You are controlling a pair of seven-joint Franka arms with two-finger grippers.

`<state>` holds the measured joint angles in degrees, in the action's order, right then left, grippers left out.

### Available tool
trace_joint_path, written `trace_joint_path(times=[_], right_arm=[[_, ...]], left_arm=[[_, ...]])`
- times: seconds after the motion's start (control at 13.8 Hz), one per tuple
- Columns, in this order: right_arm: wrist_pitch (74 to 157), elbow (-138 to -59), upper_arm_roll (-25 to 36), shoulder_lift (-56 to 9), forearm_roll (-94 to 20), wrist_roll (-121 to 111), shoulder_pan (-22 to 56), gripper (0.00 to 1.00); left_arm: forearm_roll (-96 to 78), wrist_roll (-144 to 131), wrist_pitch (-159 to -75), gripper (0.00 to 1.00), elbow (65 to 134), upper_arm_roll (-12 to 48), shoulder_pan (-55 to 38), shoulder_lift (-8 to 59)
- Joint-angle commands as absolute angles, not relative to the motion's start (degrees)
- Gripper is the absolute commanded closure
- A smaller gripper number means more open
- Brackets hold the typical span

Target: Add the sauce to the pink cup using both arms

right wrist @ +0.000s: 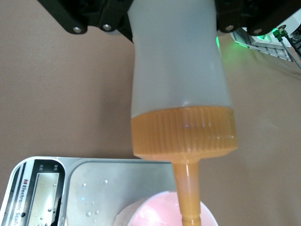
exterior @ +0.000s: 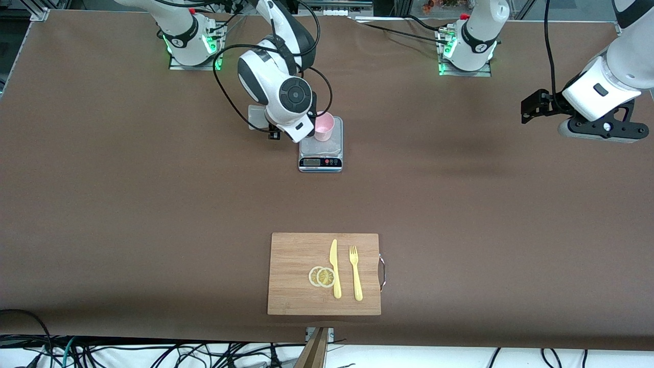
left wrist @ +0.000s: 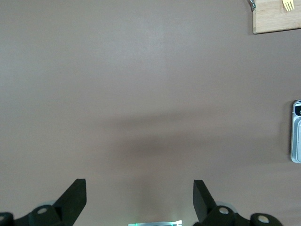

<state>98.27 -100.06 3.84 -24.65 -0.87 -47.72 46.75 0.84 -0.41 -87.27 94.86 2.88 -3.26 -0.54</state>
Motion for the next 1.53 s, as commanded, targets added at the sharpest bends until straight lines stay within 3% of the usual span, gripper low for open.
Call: trace_joint_path(times=[0.0, 0.87, 1.45], right_arm=[[99.0, -98.4, 4.1, -25.2, -0.9, -49.0, 46.4, 1.0], [103.4, -98.5, 4.6, -24.6, -7.7, -57.4, 43.9, 1.0], [103.7, -98.7, 5.7, -24.5, -14.1, -71.7, 37.1, 1.0]], left_arm=[[0.5, 0.1, -86.4, 0.0, 94.8, 2.6, -3.3, -1.4], [0.5, 0.1, -86.4, 0.0, 94.8, 2.6, -3.3, -1.4], [0.5, 0.0, -86.4, 0.0, 94.8, 2.6, -3.3, -1.4]])
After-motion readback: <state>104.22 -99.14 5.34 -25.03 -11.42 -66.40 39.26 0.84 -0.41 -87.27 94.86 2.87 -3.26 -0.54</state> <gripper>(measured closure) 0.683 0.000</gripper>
